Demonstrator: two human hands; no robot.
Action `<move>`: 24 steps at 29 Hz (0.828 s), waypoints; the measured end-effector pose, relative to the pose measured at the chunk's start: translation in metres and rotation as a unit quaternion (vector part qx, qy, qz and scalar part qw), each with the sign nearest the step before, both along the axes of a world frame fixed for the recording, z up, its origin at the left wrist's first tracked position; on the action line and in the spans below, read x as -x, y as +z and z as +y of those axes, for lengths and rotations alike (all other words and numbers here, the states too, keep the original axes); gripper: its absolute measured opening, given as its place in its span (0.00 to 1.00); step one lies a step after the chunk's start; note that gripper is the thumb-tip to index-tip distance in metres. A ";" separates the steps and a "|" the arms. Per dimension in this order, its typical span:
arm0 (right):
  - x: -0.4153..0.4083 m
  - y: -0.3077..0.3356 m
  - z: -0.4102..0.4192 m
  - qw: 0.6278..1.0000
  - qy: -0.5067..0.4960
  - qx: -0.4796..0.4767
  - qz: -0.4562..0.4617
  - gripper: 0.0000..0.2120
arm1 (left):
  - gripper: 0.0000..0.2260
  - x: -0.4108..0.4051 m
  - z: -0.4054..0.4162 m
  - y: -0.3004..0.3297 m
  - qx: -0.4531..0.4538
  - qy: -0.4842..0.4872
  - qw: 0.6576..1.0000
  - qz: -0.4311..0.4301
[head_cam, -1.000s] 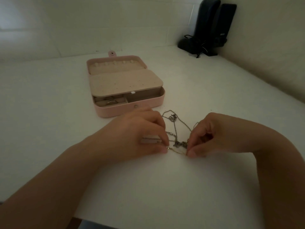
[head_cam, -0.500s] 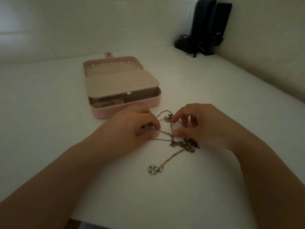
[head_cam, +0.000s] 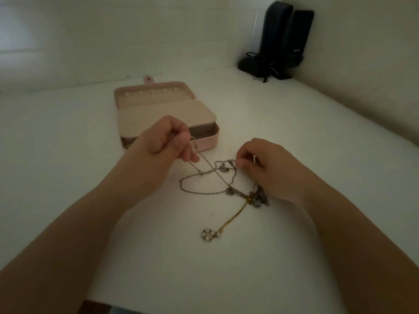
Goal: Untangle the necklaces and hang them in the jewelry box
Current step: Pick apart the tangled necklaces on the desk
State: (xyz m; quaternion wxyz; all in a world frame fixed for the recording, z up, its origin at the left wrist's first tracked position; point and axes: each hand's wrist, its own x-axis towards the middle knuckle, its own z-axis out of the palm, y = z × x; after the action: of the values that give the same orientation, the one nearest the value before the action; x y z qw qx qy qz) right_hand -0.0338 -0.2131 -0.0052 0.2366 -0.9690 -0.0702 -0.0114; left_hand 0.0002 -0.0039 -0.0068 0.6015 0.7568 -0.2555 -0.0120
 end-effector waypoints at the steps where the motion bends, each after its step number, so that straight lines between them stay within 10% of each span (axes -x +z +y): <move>1: 0.000 0.001 0.000 1.000 -0.007 -0.013 -0.015 0.03 | 0.07 0.000 0.000 0.001 0.017 -0.011 1.000 0.014; 14: -0.005 -0.005 0.018 0.998 0.040 0.007 -0.037 0.04 | 0.02 0.003 -0.002 0.003 -0.014 -0.051 0.998 0.018; 17: -0.001 0.004 0.017 0.991 -0.002 -0.114 -0.066 0.08 | 0.03 0.004 0.000 0.005 -0.031 -0.044 0.999 0.009; 20: -0.001 0.015 0.006 0.927 -0.077 -0.354 -0.099 0.11 | 0.04 0.005 0.000 0.004 -0.058 -0.018 0.998 0.002; 24: -0.005 0.022 -0.013 0.746 -0.132 -0.644 -0.109 0.09 | 0.05 0.007 -0.001 0.001 -0.155 0.018 0.987 -0.028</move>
State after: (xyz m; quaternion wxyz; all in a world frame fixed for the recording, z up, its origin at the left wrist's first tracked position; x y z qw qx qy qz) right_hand -0.0292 -0.2263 0.0170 0.7910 -0.5784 0.0572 -0.1909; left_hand -0.0068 -0.0049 -0.0057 0.4692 0.8456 -0.2537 -0.0191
